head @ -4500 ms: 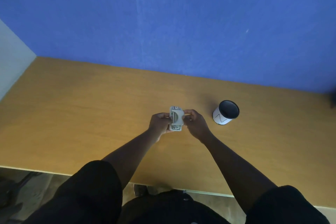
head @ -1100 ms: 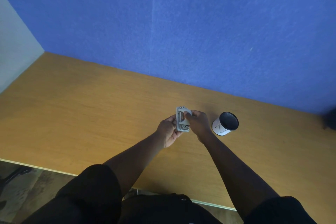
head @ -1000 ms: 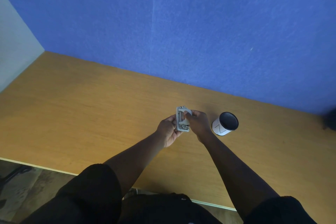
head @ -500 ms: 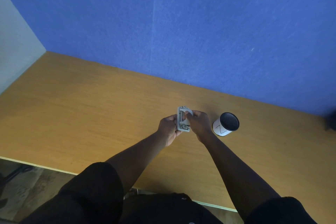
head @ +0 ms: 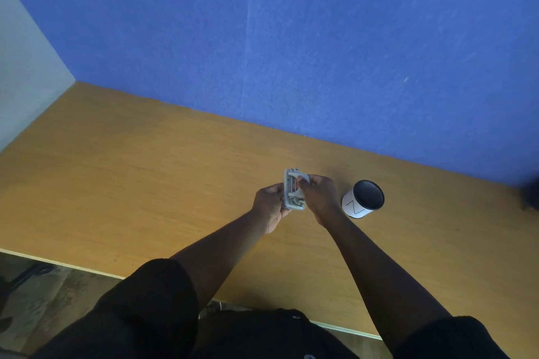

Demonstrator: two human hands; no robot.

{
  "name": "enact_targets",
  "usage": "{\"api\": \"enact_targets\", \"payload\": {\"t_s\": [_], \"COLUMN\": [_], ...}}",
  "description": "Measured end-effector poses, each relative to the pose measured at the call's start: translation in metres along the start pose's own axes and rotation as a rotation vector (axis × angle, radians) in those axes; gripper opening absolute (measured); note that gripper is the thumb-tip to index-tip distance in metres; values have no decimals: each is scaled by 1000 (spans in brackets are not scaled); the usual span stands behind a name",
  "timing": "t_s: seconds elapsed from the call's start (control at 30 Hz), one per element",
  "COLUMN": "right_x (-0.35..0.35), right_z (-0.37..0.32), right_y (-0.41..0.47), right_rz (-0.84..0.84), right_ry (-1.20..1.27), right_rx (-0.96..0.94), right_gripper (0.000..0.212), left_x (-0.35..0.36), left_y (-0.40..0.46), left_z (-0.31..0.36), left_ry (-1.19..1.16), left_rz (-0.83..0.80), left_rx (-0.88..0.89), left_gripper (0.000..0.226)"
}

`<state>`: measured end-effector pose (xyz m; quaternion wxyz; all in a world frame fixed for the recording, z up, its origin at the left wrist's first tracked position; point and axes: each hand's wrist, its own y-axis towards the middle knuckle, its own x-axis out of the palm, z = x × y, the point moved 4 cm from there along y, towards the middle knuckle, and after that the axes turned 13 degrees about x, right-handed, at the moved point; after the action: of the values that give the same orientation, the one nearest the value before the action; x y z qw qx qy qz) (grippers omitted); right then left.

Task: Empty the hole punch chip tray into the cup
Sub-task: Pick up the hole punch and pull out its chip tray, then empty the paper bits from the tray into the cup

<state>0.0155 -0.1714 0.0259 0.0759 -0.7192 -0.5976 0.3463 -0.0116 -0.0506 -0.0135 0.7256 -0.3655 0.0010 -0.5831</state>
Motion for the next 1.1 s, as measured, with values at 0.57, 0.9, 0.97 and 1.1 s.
{"api": "enact_targets", "payload": {"t_s": [0.57, 0.9, 0.97, 1.1], "right_x": [-4, -14, -15, -14], "right_z": [11, 23, 24, 24], "right_y": [8, -3, -3, -4], "right_rz": [-164, -362, -380, -401], "right_ry": [392, 841, 885, 885], "right_rx": [299, 487, 496, 491], "right_gripper": [18, 24, 24, 25], "left_x": [-4, -10, -10, -10], "left_y": [-1, -6, -7, -5], "left_z": [2, 4, 4, 3], "left_ry": [38, 52, 62, 73], "left_rz": [28, 36, 37, 56], "left_rx": [-24, -62, -67, -73], "left_gripper": [34, 38, 37, 38]}}
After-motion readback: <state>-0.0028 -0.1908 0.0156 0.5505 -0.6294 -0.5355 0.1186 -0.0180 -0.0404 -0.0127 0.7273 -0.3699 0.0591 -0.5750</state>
